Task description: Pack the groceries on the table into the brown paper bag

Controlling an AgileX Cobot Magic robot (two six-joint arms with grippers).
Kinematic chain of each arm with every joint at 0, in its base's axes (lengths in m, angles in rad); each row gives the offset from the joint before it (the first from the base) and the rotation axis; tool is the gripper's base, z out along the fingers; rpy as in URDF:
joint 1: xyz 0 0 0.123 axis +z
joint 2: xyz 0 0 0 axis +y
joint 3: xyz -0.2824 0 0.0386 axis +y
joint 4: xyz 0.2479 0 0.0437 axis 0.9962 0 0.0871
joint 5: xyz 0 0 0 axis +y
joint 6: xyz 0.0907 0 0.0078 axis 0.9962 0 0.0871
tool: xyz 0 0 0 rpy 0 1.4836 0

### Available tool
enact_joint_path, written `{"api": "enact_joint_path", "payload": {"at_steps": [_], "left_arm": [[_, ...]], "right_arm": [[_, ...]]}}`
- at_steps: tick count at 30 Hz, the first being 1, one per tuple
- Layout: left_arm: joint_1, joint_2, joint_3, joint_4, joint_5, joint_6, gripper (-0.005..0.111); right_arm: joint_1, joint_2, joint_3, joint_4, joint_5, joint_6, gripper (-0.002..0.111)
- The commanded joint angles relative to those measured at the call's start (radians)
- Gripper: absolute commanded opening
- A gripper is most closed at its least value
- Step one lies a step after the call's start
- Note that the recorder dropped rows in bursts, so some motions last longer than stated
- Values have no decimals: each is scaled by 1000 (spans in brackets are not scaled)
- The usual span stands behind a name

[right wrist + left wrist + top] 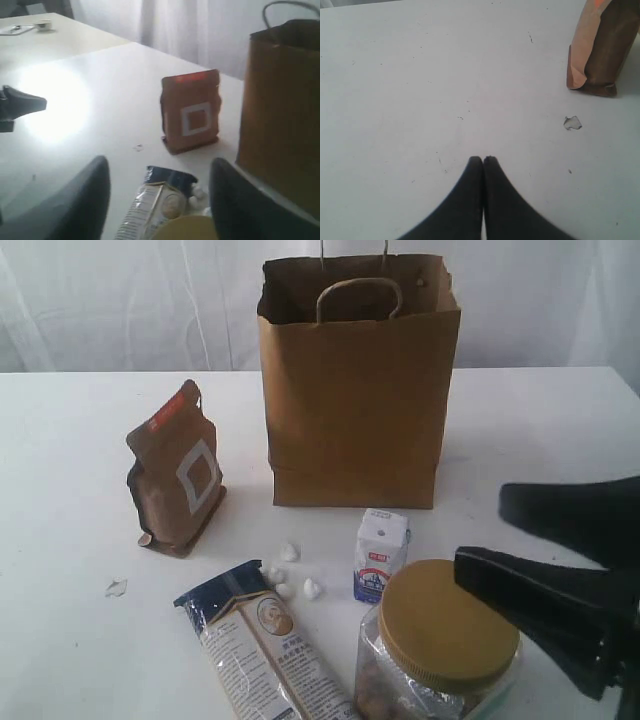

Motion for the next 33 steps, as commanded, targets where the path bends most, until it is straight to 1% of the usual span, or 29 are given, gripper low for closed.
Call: {"api": "enact_joint_path", "payload": {"at_steps": [1, 4, 8, 9, 12, 15, 18, 22, 25, 27, 30, 31, 33], "left_arm": [[-6, -3, 3, 0, 0, -9, 0], [-6, -3, 3, 0, 0, -9, 0], [-6, -3, 3, 0, 0, -9, 0], [-6, -3, 3, 0, 0, -9, 0], [-6, -3, 3, 0, 0, -9, 0], [-6, -3, 3, 0, 0, -9, 0], [-6, -3, 3, 0, 0, -9, 0], [-6, -3, 3, 0, 0, -9, 0], [-6, -3, 3, 0, 0, -9, 0], [-6, -3, 3, 0, 0, -9, 0], [-6, -3, 3, 0, 0, -9, 0], [-6, -3, 3, 0, 0, -9, 0], [-6, -3, 3, 0, 0, -9, 0]], "right_arm": [[39, 145, -5, 18, 45, 100, 32], [63, 252, -10, 78, 115, 92, 23], [111, 369, -75, 88, 160, 80, 3], [126, 395, -96, 88, 151, 80, 0], [174, 467, -153, 85, 99, 80, 0], [230, 528, -211, 28, 15, 95, 0], [273, 567, -261, -73, -181, 100, 0], [287, 573, -303, -76, -510, 106, 0], [287, 561, -314, -76, -638, 106, 0], [287, 555, -314, -76, -640, 106, 0], [287, 571, -311, -108, -557, 169, 0], [289, 589, -311, -181, -540, 217, 0], [300, 628, -311, -320, -582, 331, 0]]}}
